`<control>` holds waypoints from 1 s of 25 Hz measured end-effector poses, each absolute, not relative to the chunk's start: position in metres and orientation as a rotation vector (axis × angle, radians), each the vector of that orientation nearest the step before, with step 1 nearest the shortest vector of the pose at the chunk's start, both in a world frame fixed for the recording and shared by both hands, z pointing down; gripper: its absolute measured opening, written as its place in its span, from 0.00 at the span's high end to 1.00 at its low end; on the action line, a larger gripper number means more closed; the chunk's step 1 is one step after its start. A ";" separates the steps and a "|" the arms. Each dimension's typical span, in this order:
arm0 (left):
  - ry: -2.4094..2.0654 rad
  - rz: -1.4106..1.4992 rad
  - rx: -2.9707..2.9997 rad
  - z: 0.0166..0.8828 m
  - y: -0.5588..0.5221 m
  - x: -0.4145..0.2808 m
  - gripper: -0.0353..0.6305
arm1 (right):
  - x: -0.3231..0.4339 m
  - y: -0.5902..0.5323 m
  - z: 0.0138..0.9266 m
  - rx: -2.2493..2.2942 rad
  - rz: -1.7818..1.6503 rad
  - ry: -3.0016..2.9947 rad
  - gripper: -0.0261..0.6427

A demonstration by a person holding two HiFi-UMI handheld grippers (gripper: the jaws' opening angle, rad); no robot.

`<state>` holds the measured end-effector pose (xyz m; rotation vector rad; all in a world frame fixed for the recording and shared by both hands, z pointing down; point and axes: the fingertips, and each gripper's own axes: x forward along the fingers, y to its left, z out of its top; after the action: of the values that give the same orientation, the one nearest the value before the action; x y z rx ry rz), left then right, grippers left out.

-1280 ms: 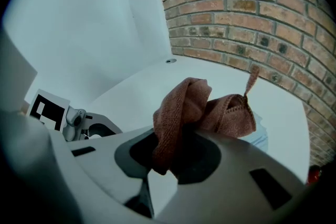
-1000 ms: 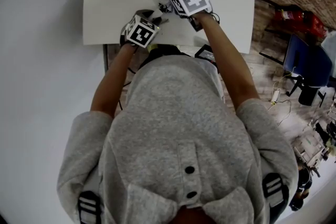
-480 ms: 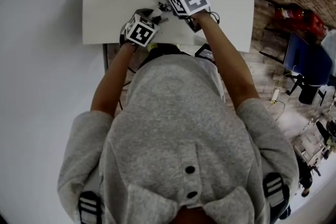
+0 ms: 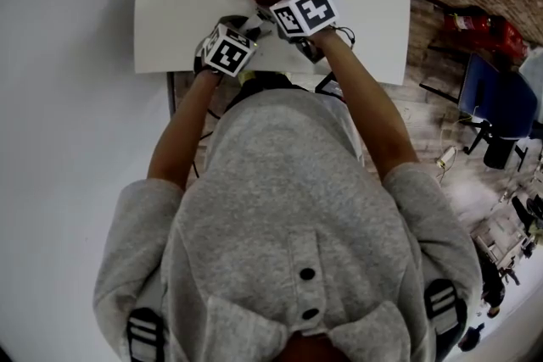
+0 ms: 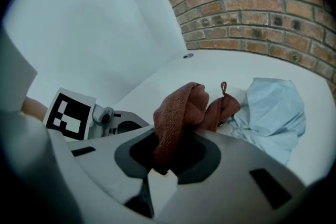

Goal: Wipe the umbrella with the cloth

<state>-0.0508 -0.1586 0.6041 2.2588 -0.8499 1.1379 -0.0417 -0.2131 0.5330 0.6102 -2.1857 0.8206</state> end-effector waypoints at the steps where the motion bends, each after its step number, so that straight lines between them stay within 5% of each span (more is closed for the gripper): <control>1: -0.849 1.137 2.261 0.604 -0.159 -0.050 0.72 | -0.041 -0.211 0.533 0.603 0.836 -2.190 0.84; 25: -0.832 1.136 2.275 0.604 -0.157 -0.051 0.72 | 0.004 -0.157 0.559 0.350 1.082 -2.115 0.84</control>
<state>-0.0506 -0.1571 0.6038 2.2746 -0.8319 1.1356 0.0039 -0.1568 0.5585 0.3501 -2.1147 1.0817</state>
